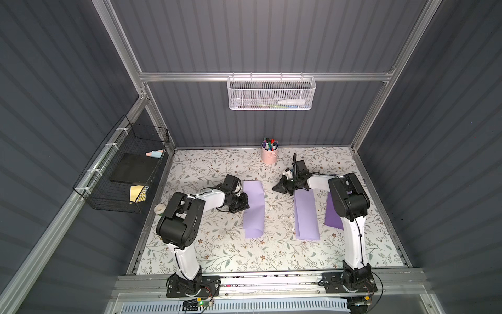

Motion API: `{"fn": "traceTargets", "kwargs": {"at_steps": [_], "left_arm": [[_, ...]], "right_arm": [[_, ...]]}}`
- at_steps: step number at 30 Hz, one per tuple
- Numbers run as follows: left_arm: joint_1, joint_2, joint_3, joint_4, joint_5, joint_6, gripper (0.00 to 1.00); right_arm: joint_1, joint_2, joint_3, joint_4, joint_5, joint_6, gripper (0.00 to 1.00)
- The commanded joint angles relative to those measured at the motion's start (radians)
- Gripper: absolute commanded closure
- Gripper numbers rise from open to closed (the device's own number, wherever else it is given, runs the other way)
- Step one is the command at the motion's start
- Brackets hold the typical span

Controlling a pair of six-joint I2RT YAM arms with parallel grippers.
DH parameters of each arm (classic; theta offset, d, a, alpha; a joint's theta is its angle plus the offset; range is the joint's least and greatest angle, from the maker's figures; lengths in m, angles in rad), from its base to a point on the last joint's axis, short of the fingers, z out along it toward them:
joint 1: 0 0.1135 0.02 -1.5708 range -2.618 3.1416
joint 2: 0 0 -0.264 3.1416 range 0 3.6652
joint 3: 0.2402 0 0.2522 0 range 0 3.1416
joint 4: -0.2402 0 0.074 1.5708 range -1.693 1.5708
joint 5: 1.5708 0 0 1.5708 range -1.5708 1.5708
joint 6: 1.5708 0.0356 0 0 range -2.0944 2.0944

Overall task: Fold the rectangular paper in half along the long edge
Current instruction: Fold the paper at the center of the board.

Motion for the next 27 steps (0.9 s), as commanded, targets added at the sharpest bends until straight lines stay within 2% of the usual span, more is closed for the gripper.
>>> {"fn": "traceTargets", "kwargs": {"at_steps": [1, 7, 11, 18, 27], "left_arm": [[-0.002, 0.030, -0.041, -0.124, -0.088, 0.026, 1.00], [-0.003, 0.043, -0.038, -0.116, -0.086, 0.021, 1.00], [-0.002, 0.044, -0.038, -0.114, -0.083, 0.022, 1.00], [-0.003, 0.041, -0.038, -0.116, -0.084, 0.023, 1.00], [-0.003, 0.036, -0.038, -0.125, -0.083, 0.028, 1.00]], "right_arm": [[0.047, -0.046, 0.027, -0.014, -0.040, -0.014, 1.00], [0.134, 0.018, 0.136, -0.019, -0.066, 0.001, 1.00], [0.148, 0.077, 0.176, -0.018, -0.048, 0.022, 1.00], [0.105, 0.118, 0.164, -0.045, -0.003, 0.018, 1.00], [0.010, 0.065, 0.120, -0.136, 0.025, -0.063, 1.00]]}}
